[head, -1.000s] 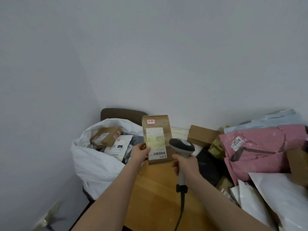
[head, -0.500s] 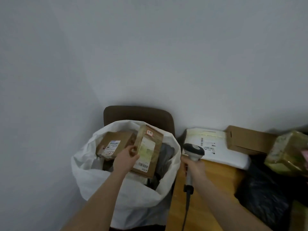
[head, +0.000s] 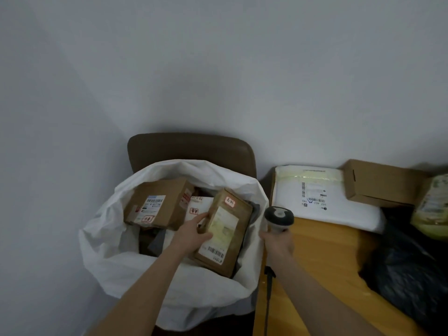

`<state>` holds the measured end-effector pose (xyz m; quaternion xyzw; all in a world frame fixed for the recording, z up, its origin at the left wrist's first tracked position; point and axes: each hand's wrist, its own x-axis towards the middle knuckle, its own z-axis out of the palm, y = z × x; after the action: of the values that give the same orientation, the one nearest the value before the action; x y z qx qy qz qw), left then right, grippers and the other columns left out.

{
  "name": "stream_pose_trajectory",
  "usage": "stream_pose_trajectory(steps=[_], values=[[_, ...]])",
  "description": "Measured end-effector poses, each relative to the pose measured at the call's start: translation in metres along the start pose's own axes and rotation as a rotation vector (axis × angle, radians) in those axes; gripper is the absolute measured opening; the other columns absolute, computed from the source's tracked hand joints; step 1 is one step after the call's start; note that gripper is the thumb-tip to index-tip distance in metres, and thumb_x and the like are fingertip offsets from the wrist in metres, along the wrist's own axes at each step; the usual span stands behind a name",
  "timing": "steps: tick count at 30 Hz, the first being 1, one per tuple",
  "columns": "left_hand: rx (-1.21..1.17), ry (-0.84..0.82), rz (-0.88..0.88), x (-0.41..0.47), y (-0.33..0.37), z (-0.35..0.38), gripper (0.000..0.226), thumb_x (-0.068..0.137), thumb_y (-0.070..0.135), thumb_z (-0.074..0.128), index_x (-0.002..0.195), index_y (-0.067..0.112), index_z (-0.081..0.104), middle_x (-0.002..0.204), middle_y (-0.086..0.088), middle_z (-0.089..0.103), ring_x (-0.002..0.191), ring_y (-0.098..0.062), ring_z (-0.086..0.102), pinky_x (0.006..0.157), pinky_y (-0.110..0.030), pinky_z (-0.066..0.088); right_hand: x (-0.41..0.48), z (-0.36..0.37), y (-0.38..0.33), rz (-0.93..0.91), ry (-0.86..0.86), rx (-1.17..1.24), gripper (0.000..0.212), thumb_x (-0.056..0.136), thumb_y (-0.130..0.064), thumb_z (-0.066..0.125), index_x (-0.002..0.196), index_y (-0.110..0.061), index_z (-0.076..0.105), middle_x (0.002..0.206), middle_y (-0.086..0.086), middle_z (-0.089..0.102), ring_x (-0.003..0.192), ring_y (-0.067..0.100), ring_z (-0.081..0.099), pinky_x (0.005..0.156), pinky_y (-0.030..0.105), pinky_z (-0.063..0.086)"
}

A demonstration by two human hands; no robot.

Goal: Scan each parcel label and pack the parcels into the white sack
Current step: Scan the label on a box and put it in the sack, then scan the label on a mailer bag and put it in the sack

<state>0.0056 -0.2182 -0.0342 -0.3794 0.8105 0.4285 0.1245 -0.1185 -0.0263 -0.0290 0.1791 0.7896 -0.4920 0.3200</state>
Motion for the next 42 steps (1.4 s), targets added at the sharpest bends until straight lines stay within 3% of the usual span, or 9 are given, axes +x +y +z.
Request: stream_pose_trajectory(steps=[4,8,12,16,21,25,30,33,42], values=[[0.075,0.021,0.024,0.0,0.005,-0.022,0.063,0.088,0.024,0.064,0.143,0.036,0.036,0.101,0.004,0.062,0.087,-0.008,0.064,0.073,-0.025,0.055,-0.012,-0.003,-0.017,-0.01,-0.004,0.067,0.019,0.081,-0.003,0.068,0.091,-0.01,0.054,0.085,0.009,0.057,0.075,0.02,0.054,0.064,0.029,0.042],[0.246,0.03,0.039,0.003,0.026,-0.02,0.067,0.086,0.03,0.067,0.144,0.037,0.034,0.125,-0.002,0.059,0.106,-0.015,0.059,0.091,-0.037,0.051,-0.026,-0.008,-0.047,-0.091,-0.066,0.18,0.026,0.078,-0.001,0.072,0.099,-0.005,0.057,0.082,0.011,0.059,0.071,0.02,0.057,0.063,0.027,0.046],[0.38,-0.067,0.036,0.012,0.039,0.008,0.066,0.09,0.038,0.059,0.148,0.036,0.028,0.138,-0.006,0.048,0.118,-0.021,0.053,0.096,-0.04,0.047,-0.029,-0.011,-0.052,-0.091,-0.095,0.25,0.033,0.077,0.0,0.074,0.102,-0.009,0.055,0.085,0.005,0.059,0.073,0.016,0.058,0.069,0.03,0.051],[0.592,-0.031,0.03,0.013,0.023,0.016,0.043,0.093,0.039,0.052,0.134,0.03,0.042,0.124,-0.005,0.051,0.108,-0.018,0.054,0.09,-0.038,0.05,-0.026,-0.012,-0.04,-0.068,-0.106,0.259,0.028,0.077,-0.006,0.076,0.089,-0.018,0.054,0.085,0.002,0.061,0.074,0.014,0.06,0.056,0.023,0.043],[0.632,0.061,0.006,0.004,0.032,0.024,0.029,0.094,0.031,0.053,0.121,0.021,0.05,0.114,-0.001,0.058,0.1,-0.016,0.058,0.085,-0.034,0.05,-0.028,-0.025,-0.032,-0.079,-0.069,0.264,0.025,0.078,-0.006,0.075,0.088,-0.017,0.056,0.086,0.005,0.063,0.077,0.018,0.063,0.063,0.028,0.05],[0.647,0.105,0.09,-0.004,0.05,0.022,0.031,0.094,0.033,0.052,0.122,0.019,0.048,0.12,-0.004,0.053,0.105,-0.019,0.055,0.085,-0.033,0.048,-0.034,-0.055,-0.027,-0.057,-0.008,0.262,0.013,0.078,-0.004,0.071,0.084,-0.005,0.061,0.07,0.009,0.064,0.061,0.019,0.059,0.059,0.029,0.052],[0.637,0.26,0.182,-0.011,0.113,0.02,0.039,0.096,0.032,0.05,0.132,0.02,0.042,0.132,-0.006,0.046,0.116,-0.023,0.052,0.091,-0.038,0.046,-0.054,-0.088,-0.02,-0.05,-0.003,0.377,0.01,0.082,-0.006,0.071,0.077,-0.006,0.062,0.063,0.008,0.065,0.058,0.021,0.061,0.058,0.032,0.053],[0.666,0.31,0.284,-0.025,0.152,0.033,0.039,0.097,0.031,0.049,0.134,0.021,0.041,0.13,-0.004,0.048,0.11,-0.02,0.054,0.083,-0.03,0.048,-0.069,-0.11,-0.014,-0.057,-0.02,0.414,0.014,0.085,-0.009,0.071,0.075,-0.003,0.063,0.059,0.009,0.067,0.055,0.023,0.061,0.061,0.035,0.053],[0.636,0.243,0.441,-0.105,0.243,0.117,0.043,0.093,0.02,0.048,0.136,0.018,0.042,0.131,-0.007,0.046,0.117,-0.026,0.049,0.084,-0.037,0.046,-0.107,-0.231,0.026,-0.03,-0.013,0.437,0.015,0.087,-0.011,0.068,0.083,0.002,0.062,0.051,0.009,0.057,0.039,0.018,0.051,0.042,0.026,0.043]])
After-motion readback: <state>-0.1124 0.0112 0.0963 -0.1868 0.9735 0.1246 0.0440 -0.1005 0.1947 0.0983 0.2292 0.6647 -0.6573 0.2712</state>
